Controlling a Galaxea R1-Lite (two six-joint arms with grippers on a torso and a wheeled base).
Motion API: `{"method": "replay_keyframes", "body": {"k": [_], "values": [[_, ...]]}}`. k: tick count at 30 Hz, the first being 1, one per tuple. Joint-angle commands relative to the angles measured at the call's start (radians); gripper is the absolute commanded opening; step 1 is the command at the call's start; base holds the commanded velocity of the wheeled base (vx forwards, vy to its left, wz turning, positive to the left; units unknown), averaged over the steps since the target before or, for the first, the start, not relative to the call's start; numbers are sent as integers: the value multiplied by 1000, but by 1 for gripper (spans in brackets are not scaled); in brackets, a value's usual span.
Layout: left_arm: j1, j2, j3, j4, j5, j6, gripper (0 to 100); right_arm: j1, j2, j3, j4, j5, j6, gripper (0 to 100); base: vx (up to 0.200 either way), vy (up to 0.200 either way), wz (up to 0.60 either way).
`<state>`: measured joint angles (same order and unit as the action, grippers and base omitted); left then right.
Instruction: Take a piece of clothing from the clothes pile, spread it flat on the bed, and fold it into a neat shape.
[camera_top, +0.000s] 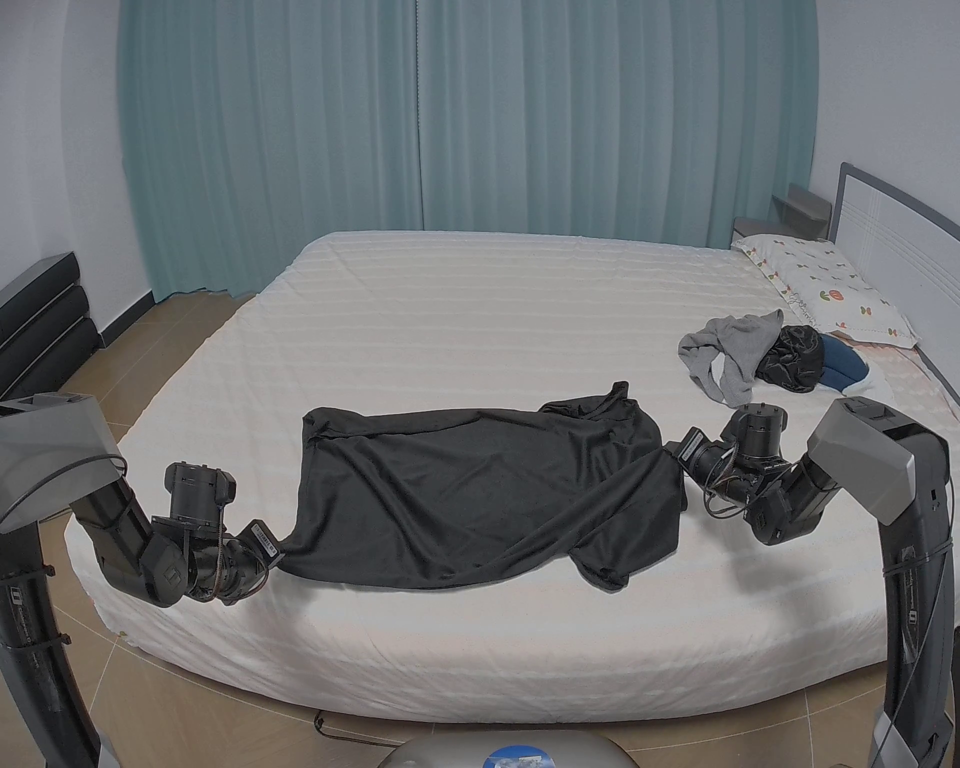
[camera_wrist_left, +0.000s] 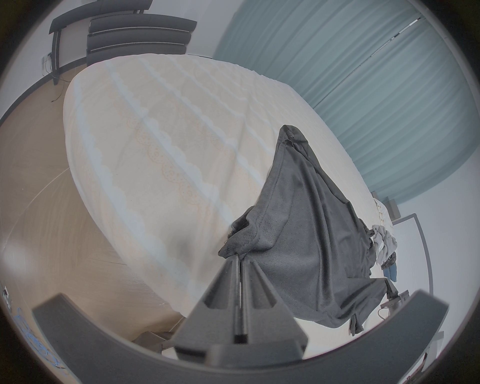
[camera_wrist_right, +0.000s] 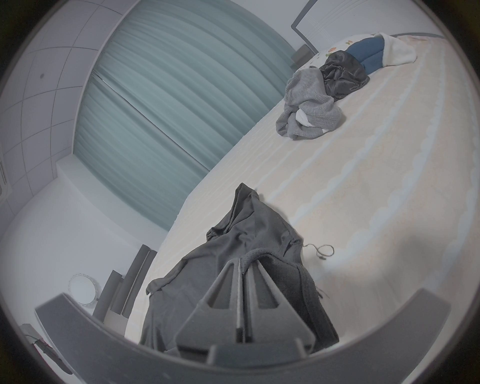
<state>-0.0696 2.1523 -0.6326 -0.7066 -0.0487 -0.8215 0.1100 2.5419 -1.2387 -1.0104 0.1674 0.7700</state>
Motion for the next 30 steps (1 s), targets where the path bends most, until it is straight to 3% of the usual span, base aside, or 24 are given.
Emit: {"method": "replay_keyframes", "body": {"k": [1, 6, 7, 16, 22, 27, 30], "values": [[-1, 17, -3, -1, 0, -1, 0, 2, 58, -85, 49, -8, -15, 0, 0, 0, 0], [-3, 17, -1, -1, 0, 1, 0, 2, 100, -154, 59, -32, -35, 0, 0, 0, 0], [-3, 17, -3, -1, 0, 1, 0, 2, 104, -159, 59, -36, -35, 100, 0, 0, 0], [1, 9, 7, -1, -13, -4, 0, -26, -8, -15, 59, -14, -29, 100, 0, 0, 0], [1, 8, 11, -1, -13, -2, 0, -47, -104, 137, 53, 87, -31, 100, 0, 0, 0], [2, 9, 11, 1, -13, -2, 0, -18, -167, 308, 42, 156, -34, 100, 0, 0, 0], [2, 8, 13, 1, -14, -2, 0, 16, -175, 381, 41, 164, -29, 100, 0, 0, 0]]}}
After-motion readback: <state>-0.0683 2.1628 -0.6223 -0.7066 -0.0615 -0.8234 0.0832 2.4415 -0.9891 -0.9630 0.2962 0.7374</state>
